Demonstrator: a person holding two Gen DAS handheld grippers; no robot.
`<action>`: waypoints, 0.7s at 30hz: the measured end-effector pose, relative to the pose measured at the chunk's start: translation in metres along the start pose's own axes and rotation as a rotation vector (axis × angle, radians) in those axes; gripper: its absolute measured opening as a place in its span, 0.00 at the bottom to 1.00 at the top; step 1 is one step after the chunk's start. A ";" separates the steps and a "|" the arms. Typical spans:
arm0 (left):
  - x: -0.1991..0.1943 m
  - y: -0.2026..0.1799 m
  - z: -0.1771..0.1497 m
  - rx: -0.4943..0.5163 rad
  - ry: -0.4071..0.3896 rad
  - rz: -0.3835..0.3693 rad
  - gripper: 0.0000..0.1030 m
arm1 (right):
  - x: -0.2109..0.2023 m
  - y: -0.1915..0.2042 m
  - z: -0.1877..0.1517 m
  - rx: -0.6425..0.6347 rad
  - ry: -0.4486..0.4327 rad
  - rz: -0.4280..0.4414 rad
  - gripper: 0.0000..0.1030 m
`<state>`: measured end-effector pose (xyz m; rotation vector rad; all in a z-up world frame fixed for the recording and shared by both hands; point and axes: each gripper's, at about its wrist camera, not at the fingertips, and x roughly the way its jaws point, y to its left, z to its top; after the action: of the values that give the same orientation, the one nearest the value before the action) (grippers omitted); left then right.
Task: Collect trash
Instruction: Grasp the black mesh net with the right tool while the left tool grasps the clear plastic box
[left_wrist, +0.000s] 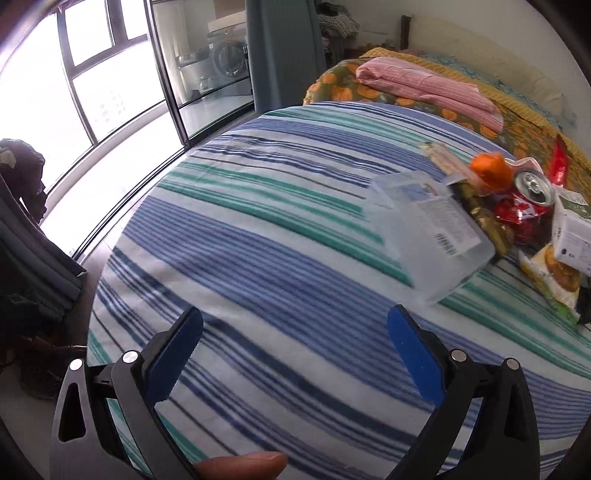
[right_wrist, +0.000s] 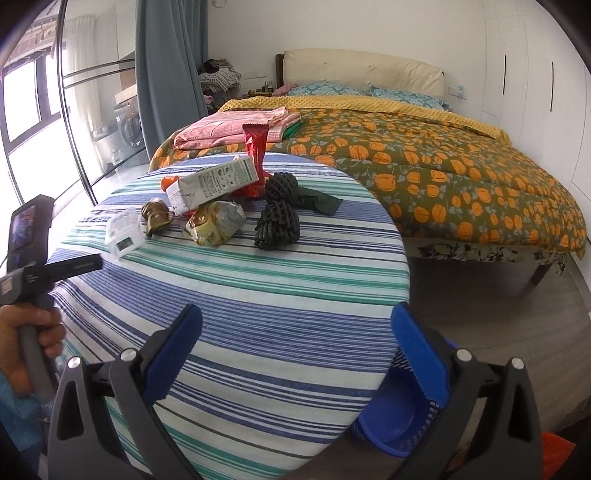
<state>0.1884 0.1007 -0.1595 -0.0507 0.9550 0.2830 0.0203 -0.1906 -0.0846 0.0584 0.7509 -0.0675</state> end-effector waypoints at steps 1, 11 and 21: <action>0.002 0.007 -0.001 0.000 0.010 -0.011 0.96 | 0.004 0.001 0.001 0.001 0.004 0.006 0.96; 0.003 0.015 -0.015 0.026 0.014 -0.090 0.96 | 0.115 -0.034 0.048 0.181 0.160 0.145 0.94; 0.002 0.016 -0.016 0.028 0.012 -0.088 0.96 | 0.174 -0.015 0.086 0.092 0.217 0.255 0.43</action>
<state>0.1727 0.1136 -0.1694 -0.0691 0.9660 0.1881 0.2046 -0.2195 -0.1409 0.2511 0.9517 0.1496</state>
